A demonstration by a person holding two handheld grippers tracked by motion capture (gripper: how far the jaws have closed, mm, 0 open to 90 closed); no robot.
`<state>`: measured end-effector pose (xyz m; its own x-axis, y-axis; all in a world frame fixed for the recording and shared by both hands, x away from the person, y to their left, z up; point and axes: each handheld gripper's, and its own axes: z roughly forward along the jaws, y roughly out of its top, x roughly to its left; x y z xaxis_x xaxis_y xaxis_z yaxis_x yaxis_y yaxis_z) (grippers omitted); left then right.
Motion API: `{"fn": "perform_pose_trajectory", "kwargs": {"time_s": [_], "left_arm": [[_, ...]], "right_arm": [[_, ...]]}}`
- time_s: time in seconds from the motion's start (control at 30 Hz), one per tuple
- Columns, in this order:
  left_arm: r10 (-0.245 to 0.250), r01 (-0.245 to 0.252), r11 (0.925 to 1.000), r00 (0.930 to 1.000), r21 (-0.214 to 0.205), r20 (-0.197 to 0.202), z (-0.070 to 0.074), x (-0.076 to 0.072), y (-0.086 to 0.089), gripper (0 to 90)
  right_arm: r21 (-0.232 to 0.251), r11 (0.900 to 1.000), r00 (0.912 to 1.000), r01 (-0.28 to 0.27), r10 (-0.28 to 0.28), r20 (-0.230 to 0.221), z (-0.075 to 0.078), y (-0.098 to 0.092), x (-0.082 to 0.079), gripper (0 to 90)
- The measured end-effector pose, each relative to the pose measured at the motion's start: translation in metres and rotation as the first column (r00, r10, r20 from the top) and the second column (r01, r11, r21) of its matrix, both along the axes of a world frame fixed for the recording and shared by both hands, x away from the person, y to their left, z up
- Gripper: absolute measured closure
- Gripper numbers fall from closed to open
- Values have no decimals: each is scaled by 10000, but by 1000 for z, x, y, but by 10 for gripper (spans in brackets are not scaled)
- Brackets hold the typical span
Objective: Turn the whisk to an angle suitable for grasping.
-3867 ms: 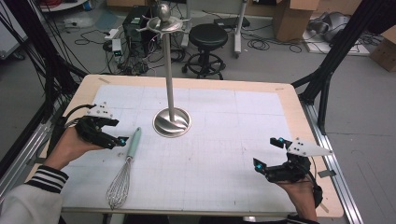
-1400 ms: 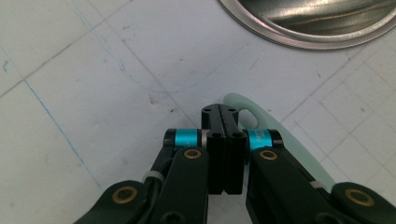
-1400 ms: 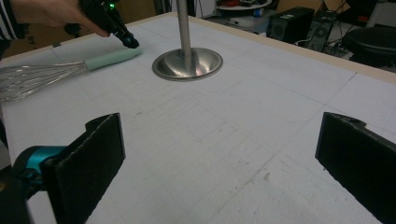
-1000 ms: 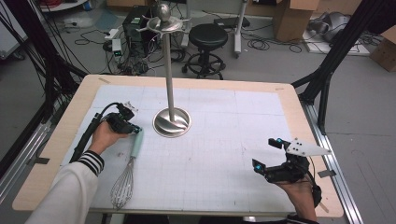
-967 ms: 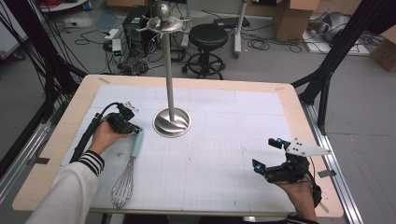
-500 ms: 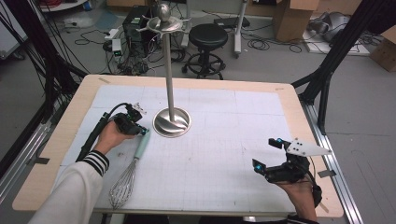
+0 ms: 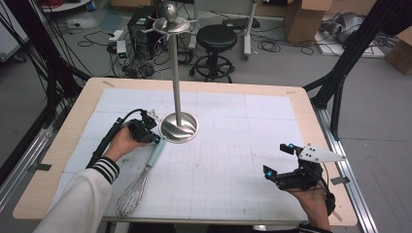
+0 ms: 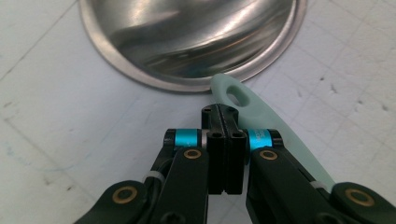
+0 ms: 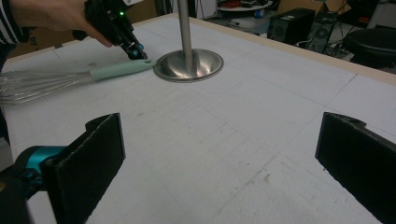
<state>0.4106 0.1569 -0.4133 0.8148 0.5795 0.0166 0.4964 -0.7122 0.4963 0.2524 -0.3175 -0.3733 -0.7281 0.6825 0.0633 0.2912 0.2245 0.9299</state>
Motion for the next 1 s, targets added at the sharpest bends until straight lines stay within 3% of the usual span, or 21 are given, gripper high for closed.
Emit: {"fn": "perform_pose_trajectory", "kwargs": {"time_s": [0.2,0.5,1.0], "left_arm": [[-223,223,9997,9997,74,105,0,-1,-9,900],[-300,299,9995,9995,72,125,6,-2,-8,899],[-794,810,9963,9955,-298,511,22,-14,-4,899]], "right_arm": [[19,10000,10000,-28,28,-9,0,0,0,5],[40,10000,10000,-17,17,-3,0,-1,0,5],[24,10000,10000,-9,9,-4,1,-1,-1,5]]}}
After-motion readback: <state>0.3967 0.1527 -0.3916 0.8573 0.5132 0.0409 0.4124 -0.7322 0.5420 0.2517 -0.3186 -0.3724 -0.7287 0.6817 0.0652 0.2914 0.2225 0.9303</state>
